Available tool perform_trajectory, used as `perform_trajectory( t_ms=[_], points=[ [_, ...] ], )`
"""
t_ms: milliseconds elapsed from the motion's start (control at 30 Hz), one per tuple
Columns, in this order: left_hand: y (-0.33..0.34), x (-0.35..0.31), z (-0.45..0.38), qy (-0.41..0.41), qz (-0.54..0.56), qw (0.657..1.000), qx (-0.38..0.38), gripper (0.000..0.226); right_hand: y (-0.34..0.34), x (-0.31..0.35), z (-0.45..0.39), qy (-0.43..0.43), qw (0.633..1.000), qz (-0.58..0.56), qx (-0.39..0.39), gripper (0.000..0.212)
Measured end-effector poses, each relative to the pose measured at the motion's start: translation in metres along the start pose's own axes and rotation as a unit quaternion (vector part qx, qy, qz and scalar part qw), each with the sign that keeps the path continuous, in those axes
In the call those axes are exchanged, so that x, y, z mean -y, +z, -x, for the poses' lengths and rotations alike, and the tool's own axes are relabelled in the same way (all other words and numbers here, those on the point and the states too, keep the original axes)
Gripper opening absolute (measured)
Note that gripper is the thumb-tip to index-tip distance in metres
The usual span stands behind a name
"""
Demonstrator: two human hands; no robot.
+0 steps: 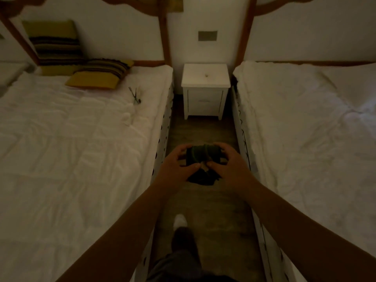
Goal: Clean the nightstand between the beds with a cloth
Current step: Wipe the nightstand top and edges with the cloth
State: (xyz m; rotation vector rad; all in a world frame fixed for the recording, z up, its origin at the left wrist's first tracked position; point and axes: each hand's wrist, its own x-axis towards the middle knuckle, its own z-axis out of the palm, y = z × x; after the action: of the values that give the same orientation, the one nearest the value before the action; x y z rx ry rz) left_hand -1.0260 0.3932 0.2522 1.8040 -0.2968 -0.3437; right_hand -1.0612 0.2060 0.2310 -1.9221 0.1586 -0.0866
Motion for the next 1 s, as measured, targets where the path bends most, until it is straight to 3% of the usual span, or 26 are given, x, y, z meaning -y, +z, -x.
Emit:
perform_trajectory(
  t_ms=[367,1000],
  points=[
    [-0.075,-0.005,-0.256,-0.02,-0.001,1.0,0.024,0.052,0.007,0.014,-0.251,0.021,0.999,-0.013,-0.023,0.049],
    [-0.054,-0.04,-0.646,-0.042,0.018,0.999,-0.009,0.05,-0.1,-0.032,-0.646,0.02,1.0,-0.023,0.008,0.05]
  ],
)
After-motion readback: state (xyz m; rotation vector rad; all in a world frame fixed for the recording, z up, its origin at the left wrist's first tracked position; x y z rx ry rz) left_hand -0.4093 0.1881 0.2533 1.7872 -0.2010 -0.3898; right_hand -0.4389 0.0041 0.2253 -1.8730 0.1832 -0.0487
